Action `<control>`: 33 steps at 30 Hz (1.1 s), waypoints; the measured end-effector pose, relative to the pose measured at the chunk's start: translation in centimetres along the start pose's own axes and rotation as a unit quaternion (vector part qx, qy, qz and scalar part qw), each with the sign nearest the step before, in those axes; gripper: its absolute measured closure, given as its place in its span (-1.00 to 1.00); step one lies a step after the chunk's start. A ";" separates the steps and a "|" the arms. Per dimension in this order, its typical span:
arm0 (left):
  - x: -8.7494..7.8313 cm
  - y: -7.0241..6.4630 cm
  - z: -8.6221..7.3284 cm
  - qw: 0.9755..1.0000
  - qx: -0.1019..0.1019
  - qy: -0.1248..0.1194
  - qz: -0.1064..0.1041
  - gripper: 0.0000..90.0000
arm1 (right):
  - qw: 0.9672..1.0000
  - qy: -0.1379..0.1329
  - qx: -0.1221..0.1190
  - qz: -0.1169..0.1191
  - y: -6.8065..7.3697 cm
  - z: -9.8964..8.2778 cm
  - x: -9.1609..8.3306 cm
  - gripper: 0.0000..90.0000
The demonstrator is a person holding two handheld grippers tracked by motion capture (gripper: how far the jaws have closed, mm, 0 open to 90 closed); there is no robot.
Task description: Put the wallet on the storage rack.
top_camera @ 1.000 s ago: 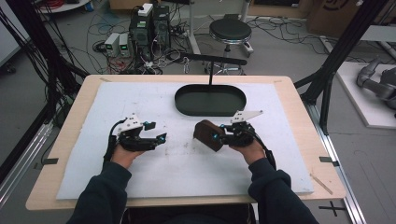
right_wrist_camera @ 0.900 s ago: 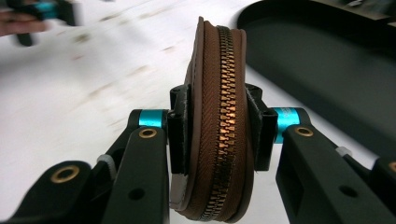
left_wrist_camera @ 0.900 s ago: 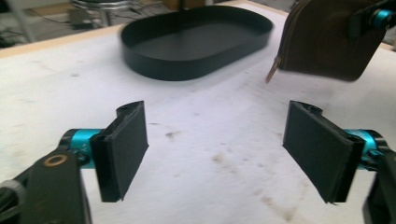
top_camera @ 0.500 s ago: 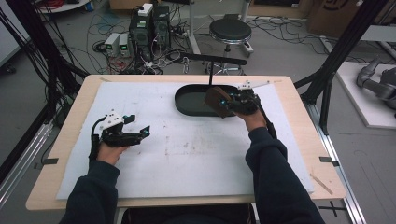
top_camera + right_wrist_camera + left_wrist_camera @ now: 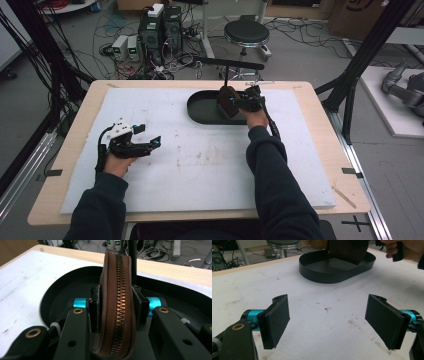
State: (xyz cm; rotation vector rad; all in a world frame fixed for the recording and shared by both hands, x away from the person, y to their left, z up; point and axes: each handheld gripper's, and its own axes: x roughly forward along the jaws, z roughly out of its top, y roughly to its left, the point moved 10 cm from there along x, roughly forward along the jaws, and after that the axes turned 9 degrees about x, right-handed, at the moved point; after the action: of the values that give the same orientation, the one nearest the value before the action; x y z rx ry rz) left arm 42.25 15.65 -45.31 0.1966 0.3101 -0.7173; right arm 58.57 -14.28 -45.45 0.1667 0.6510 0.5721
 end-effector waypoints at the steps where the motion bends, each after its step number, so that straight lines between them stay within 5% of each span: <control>1: 0.0 0.0 0.0 1.000 -0.001 0.000 0.000 -0.57 | 1.000 -0.004 0.008 0.000 -0.1 0.0 0.3 0.46; 5: -0.1 0.1 -0.1 1.000 -0.006 0.000 0.000 -0.57 | 0.999 0.017 0.026 -0.009 -1.1 -1.1 1.4 0.39; 9: -0.1 0.2 -0.2 1.000 -0.007 -0.001 0.000 -0.57 | 0.999 0.012 0.021 -0.039 -2.1 -0.8 0.5 -0.05; 14: -0.1 0.0 -0.1 1.000 -0.011 -0.003 -0.004 -0.56 | 0.998 0.015 -0.008 -0.057 -2.8 0.0 -2.6 -0.11; 19: -0.2 0.2 0.0 1.000 -0.018 -0.007 0.002 -0.57 | 0.999 0.014 -0.040 -0.019 -2.1 0.4 -6.8 -0.11; 21: -0.3 0.4 0.1 1.000 -0.020 -0.009 0.008 -0.59 | 0.997 -0.002 -0.074 -0.016 -1.9 0.2 -8.9 -0.11; 25: -0.4 1.0 0.0 1.000 -0.016 -0.006 0.026 -0.62 | 0.995 -0.002 -0.095 -0.007 -2.3 -1.7 -12.3 -0.31; 33: -0.7 1.6 0.3 0.999 -0.004 -0.011 0.044 -0.62 | 0.991 -0.008 -0.122 -0.049 -4.4 -6.9 -16.2 -0.51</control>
State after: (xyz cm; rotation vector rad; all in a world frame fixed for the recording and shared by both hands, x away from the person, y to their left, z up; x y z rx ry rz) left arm 42.89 17.13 -44.71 0.1939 0.2824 -0.6310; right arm 45.81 -27.05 -43.75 -0.0885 0.5660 0.5506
